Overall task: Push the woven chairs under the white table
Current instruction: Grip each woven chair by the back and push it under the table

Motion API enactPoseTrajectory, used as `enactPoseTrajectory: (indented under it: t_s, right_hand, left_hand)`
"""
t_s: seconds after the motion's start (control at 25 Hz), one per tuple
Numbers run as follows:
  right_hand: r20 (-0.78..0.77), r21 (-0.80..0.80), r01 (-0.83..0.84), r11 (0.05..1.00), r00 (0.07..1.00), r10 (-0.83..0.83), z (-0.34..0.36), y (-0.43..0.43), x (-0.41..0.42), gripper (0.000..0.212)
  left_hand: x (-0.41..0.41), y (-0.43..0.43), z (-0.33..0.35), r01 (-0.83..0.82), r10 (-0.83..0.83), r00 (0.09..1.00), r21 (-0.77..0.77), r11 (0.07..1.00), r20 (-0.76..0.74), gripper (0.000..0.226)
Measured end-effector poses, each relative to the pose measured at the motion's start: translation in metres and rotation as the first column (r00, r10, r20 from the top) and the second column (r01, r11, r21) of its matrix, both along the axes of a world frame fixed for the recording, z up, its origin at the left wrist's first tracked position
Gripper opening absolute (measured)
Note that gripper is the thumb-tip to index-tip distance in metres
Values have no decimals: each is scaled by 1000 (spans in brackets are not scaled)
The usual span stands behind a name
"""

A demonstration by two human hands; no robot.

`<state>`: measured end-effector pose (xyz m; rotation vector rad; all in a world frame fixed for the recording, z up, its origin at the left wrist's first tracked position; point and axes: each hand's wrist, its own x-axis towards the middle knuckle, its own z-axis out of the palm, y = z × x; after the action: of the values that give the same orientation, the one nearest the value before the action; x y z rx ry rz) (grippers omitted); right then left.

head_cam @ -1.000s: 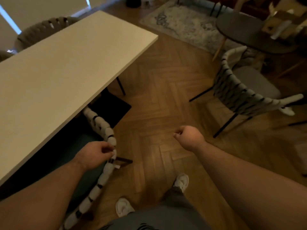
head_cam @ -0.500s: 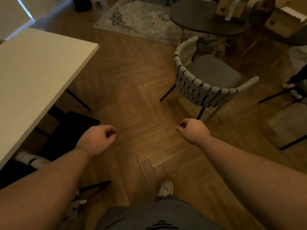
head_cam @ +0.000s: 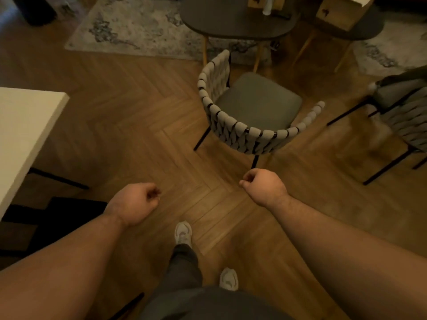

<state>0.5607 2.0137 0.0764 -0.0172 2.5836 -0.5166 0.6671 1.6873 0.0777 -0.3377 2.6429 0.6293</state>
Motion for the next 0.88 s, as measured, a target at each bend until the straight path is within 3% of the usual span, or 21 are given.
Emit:
enactPoseTrajectory:
  t_s: [0.28, 0.48, 0.72, 0.88]
  right_hand:
    - [-16, 16, 167, 986, 986, -167, -3, -34, -91, 25]
    - [1, -63, 242, 968, 970, -243, -9, -39, -136, 41]
    - [87, -23, 151, 988, 985, -149, -37, -13, -210, 62]
    - [158, 65, -3, 998, 987, -7, -48, 4, -270, 54]
  left_hand:
    - [-144, -33, -14, 165, -166, 985, 27, 986, 48, 34]
    - [-219, -21, -18, 321, -319, 942, -7, 947, 110, 46]
    - [-310, 44, -47, 372, -375, 896, 57, 926, 240, 79]
    - [-375, 87, -59, 481, -471, 865, -20, 877, 172, 77]
